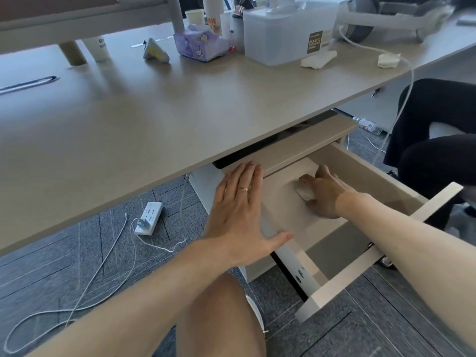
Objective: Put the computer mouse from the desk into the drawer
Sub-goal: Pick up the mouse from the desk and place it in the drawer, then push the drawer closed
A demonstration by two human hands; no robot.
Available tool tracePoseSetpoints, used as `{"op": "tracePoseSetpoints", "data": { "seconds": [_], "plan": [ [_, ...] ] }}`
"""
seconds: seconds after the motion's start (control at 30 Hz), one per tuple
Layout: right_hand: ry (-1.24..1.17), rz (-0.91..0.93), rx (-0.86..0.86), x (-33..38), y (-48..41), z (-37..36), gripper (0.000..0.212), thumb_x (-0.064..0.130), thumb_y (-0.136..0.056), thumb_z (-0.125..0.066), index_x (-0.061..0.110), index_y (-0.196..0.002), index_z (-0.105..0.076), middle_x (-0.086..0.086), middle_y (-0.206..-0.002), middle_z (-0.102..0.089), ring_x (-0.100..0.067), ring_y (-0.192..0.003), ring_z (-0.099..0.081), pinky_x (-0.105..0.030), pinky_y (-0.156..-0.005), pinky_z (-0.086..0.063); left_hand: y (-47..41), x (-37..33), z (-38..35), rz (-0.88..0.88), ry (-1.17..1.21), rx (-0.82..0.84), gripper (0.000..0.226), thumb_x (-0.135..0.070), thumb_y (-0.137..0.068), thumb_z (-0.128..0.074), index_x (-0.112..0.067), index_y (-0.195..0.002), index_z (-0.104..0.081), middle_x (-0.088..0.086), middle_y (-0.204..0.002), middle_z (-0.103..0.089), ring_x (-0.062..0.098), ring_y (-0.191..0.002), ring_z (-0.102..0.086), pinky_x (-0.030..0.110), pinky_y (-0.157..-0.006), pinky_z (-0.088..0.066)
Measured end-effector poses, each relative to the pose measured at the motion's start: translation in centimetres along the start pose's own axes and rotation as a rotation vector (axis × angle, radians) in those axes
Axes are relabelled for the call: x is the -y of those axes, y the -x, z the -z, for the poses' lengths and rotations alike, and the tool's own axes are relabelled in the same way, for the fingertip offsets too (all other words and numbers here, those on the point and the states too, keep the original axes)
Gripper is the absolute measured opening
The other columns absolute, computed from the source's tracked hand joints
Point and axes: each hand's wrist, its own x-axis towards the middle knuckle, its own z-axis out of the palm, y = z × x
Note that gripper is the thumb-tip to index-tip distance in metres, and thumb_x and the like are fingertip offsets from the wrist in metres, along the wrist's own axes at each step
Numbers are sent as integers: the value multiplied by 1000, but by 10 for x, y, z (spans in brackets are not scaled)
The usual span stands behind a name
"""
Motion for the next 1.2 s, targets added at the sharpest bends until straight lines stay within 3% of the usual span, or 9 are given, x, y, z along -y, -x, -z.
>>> {"op": "tracePoseSetpoints", "data": {
  "seconds": [0.23, 0.47, 0.63, 0.73, 0.83, 0.97, 1.07, 1.2],
  "plan": [
    [59, -17, 14, 0, 2, 4, 81, 36, -88, -66, 33, -157, -23, -13, -148, -29, -39, -126, -51, -43, -100, -48, 0, -1, 1, 5, 0, 13, 129, -90, -73, -38, -10, -160, 13, 8, -172, 12, 22, -156, 16, 45, -125, 2],
    [40, -16, 38, -6, 6, 1, 70, 17, -93, -56, 35, -155, -29, -11, -141, -35, -39, -120, -56, -41, -93, -48, 0, -1, 2, 9, 7, 21, 131, -91, -72, -39, -10, -160, 15, 7, -171, 14, 22, -156, 18, 45, -125, 3],
    [54, -16, 32, -5, 11, 8, 81, 38, -90, -64, 36, -157, -20, -10, -154, -26, -41, -129, -47, -48, -103, -46, 0, -1, 3, 14, 6, 34, 131, -92, -72, -38, -11, -159, 18, 6, -171, 17, 21, -155, 21, 44, -125, 7],
    [0, 41, -101, -3, 31, 28, 81, 49, -89, -61, 36, -157, -19, -8, -154, -29, -38, -129, -48, -49, -100, -48, 0, -1, 5, 22, 5, 49, 132, -93, -72, -37, -12, -159, 19, 5, -170, 20, 20, -154, 23, 43, -125, 9],
    [-66, 102, -275, -4, 70, 39, 65, 46, -94, -55, 29, -151, -30, -6, -143, -41, -32, -127, -51, -45, -96, -50, 0, -1, 7, 27, -4, 60, 131, -94, -71, -35, -12, -159, 18, 5, -170, 19, 21, -155, 21, 42, -125, 8],
    [-266, 163, -512, -9, 129, 14, 54, 28, -96, -57, 27, -148, -43, 2, -148, -45, -20, -139, -41, -39, -115, -34, -1, -3, 9, 38, -13, 71, 132, -94, -70, -38, -12, -160, 15, 5, -171, 14, 21, -155, 16, 40, -125, 7],
    [-495, -52, -716, -8, 149, -16, 59, 30, -94, -60, 27, -149, -39, -2, -159, -34, -22, -149, -27, -47, -121, -22, -1, -4, 14, 42, -29, 98, 133, -95, -69, -37, -12, -161, 12, 6, -172, 11, 22, -156, 13, 42, -125, 4],
    [-871, -379, -778, -2, 159, -30, 96, 36, -88, -71, 24, -159, -6, -5, -168, -2, -24, -155, -5, -49, -125, -11, -1, -7, 19, 51, -35, 109, 134, -95, -67, -37, -10, -161, 6, 9, -172, 4, 23, -156, 7, 43, -126, -1]
  ]
}}
